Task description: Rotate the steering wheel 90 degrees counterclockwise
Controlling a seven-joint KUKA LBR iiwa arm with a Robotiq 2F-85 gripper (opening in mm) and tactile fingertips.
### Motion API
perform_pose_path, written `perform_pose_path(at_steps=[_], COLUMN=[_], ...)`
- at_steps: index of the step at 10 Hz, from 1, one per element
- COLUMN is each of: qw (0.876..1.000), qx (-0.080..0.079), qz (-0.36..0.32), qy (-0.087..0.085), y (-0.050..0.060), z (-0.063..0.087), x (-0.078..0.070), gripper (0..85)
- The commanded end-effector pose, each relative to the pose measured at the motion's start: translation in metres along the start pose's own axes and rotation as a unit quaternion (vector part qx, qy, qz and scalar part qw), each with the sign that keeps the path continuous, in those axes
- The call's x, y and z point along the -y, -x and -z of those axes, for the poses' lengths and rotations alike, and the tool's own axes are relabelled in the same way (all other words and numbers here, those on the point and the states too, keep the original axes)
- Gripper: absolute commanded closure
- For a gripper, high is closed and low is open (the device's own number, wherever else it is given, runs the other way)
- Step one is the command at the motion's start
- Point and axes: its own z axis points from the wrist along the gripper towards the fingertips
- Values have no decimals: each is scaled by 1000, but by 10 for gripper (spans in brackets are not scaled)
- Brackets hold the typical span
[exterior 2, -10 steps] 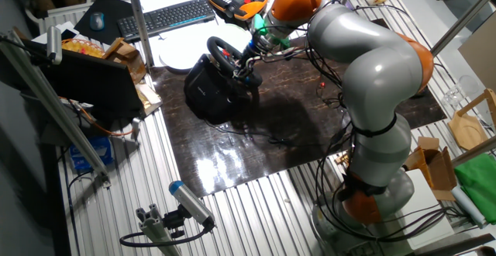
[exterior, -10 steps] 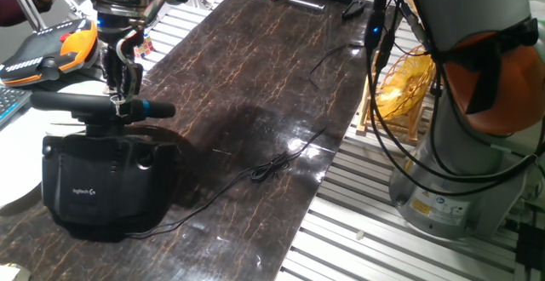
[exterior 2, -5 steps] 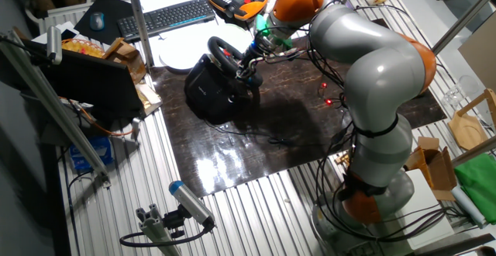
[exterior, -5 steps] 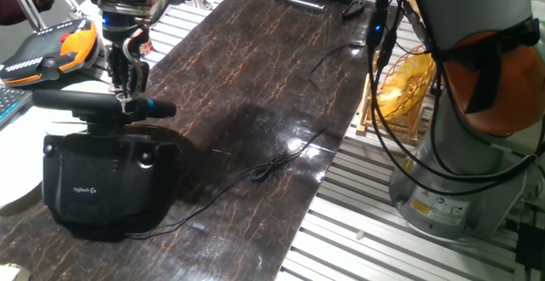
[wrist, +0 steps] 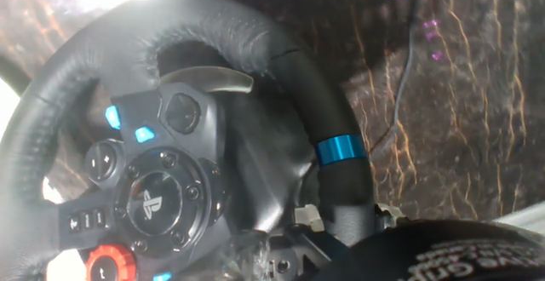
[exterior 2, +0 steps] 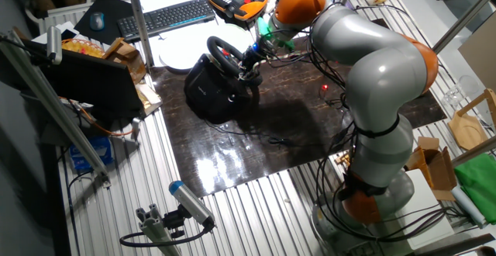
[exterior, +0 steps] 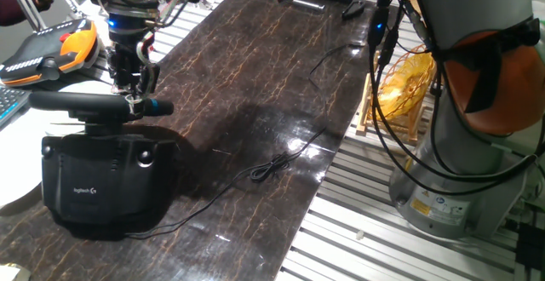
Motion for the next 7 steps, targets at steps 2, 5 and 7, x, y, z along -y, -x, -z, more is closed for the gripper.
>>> perform_pose_path(at_steps=[2,5,7], qw=[1000,998,997], qx=[1,0,0], qz=[26,56,71], qy=[0,4,6], y=[5,14,19], z=[0,-3,-4], x=[0,-1,-1], gripper=[843,843,843])
